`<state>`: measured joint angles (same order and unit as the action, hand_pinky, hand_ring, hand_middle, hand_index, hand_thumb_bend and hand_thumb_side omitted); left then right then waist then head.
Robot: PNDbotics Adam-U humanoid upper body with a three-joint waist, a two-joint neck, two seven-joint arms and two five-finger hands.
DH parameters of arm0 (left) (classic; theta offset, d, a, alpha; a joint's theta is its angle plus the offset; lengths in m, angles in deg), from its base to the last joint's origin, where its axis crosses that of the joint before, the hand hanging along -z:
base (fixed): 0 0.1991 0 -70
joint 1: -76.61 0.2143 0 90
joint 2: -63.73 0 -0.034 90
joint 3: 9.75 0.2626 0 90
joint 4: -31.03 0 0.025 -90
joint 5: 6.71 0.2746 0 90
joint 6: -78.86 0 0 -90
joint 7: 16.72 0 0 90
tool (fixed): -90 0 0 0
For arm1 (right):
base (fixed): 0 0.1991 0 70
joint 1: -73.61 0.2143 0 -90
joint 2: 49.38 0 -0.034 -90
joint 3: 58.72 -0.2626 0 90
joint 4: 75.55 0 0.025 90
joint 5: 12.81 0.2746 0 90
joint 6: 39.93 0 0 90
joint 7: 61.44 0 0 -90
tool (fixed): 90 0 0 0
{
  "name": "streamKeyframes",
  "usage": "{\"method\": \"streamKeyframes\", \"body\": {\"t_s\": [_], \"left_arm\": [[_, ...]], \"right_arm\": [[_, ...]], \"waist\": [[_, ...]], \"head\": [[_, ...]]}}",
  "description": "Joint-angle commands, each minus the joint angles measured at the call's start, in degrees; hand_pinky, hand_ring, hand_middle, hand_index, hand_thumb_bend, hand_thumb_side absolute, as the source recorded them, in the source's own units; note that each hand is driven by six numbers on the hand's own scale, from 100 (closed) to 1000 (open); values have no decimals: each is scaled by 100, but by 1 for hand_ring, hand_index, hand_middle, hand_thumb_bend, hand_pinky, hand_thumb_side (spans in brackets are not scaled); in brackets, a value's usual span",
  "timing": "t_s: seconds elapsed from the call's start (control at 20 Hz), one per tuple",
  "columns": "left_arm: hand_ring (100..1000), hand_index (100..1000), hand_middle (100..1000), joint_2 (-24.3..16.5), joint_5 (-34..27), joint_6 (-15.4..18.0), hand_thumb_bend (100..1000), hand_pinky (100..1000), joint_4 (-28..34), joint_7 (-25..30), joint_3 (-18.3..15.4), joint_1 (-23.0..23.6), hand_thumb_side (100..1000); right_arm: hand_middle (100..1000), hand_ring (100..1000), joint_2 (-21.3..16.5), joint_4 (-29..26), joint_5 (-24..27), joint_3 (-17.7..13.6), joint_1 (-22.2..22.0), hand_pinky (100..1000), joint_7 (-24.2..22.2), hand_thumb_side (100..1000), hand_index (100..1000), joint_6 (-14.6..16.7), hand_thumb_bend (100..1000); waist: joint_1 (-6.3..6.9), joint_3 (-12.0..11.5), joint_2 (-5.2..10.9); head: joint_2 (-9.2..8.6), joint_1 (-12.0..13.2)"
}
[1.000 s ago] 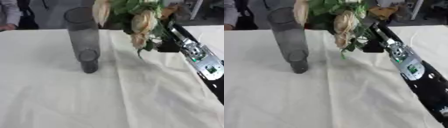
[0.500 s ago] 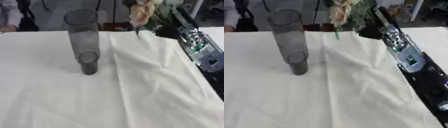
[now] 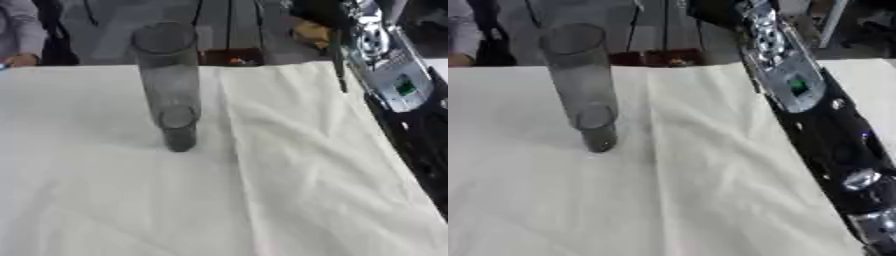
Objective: Arrange flowers into the vase.
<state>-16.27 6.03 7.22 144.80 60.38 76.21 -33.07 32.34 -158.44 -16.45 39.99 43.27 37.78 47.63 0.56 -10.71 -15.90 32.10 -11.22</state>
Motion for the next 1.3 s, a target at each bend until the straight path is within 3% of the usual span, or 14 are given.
{"method": "streamKeyframes", "body": {"t_s": [0.05,0.35,0.75,1.1,1.3], "left_arm": [[878,960,951,-76,-5,-18,100,722,82,14,28,-26,1000],[878,960,951,-101,-28,-18,100,722,82,46,58,-17,1000],[878,960,951,-133,-57,-15,100,723,82,82,86,-42,1000],[878,960,951,-169,-64,-3,100,723,82,100,98,-79,1000],[878,961,951,-177,-71,2,100,724,82,117,113,-107,1000]], "right_arm": [[100,100,179,28,148,-122,357,100,228,456,100,68,370],[100,100,591,298,86,-290,890,100,513,453,100,252,315],[100,100,1022,775,-207,-526,1492,100,847,429,100,502,262],[100,100,1237,1047,-357,-666,1911,100,1039,422,100,630,233],[100,100,1364,1104,-392,-716,2036,100,1129,418,100,654,223]], "waist": [[-8,-23,142],[-33,-76,160],[-66,-186,149],[-104,-262,115],[-117,-321,102]], "head": [[6,-35],[23,-94],[-87,-206],[-406,-511],[-503,-557]]}}
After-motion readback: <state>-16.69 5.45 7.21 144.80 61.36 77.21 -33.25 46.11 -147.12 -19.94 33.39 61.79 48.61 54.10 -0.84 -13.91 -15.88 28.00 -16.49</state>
